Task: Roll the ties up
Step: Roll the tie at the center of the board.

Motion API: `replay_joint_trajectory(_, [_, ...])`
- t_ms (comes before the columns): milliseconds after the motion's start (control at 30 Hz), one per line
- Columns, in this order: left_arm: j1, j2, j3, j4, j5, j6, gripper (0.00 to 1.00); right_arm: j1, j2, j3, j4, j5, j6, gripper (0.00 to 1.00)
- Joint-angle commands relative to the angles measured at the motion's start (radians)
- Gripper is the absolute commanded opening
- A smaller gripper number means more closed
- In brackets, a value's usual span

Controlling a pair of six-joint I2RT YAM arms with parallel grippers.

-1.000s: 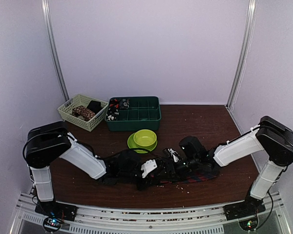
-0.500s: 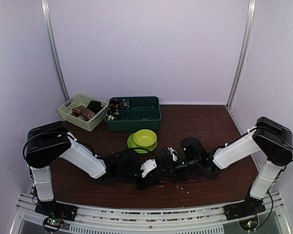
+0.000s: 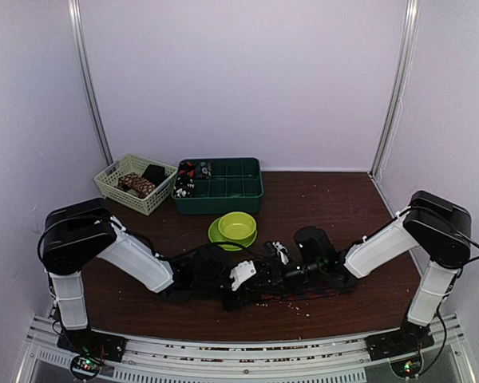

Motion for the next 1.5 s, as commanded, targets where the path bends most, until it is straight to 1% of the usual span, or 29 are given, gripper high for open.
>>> replay_joint_trajectory(0, [-0.002,0.033,-0.011,-0.085,-0.015,0.023,0.40,0.012,0.059,-0.015,-0.079,0.006,-0.058,0.00])
replay_joint_trajectory(100, [-0.002,0.003,-0.027,-0.062,-0.016,0.026,0.50,0.003,0.055,-0.039,-0.086,0.019,-0.066,0.00])
replay_joint_trajectory(233, [-0.001,-0.050,-0.037,-0.022,-0.011,0.025,0.59,-0.008,0.050,-0.067,-0.094,0.031,-0.080,0.00])
replay_joint_trajectory(333, [-0.001,-0.082,-0.048,0.020,-0.016,0.019,0.64,-0.022,0.045,-0.086,-0.108,0.040,-0.098,0.00])
replay_joint_trajectory(467, [-0.001,-0.089,-0.073,0.097,-0.019,0.007,0.68,-0.040,0.039,-0.104,-0.141,0.056,-0.133,0.00])
replay_joint_trajectory(700, [-0.002,-0.062,-0.114,0.225,0.012,-0.022,0.72,-0.048,0.018,-0.109,-0.236,0.110,-0.203,0.00])
replay_joint_trajectory(833, [-0.002,-0.035,-0.135,0.305,0.005,-0.041,0.73,-0.051,-0.002,-0.109,-0.301,0.147,-0.245,0.00])
replay_joint_trajectory(967, [-0.006,0.009,-0.125,0.377,0.000,-0.075,0.73,-0.051,-0.029,-0.111,-0.357,0.186,-0.274,0.00])
replay_joint_trajectory(1133, [-0.015,0.065,-0.111,0.456,-0.031,-0.096,0.74,-0.051,-0.048,-0.123,-0.387,0.196,-0.290,0.00])
replay_joint_trajectory(1467, [-0.028,0.129,-0.037,0.476,-0.017,-0.111,0.72,-0.041,-0.040,-0.129,-0.396,0.198,-0.315,0.00])
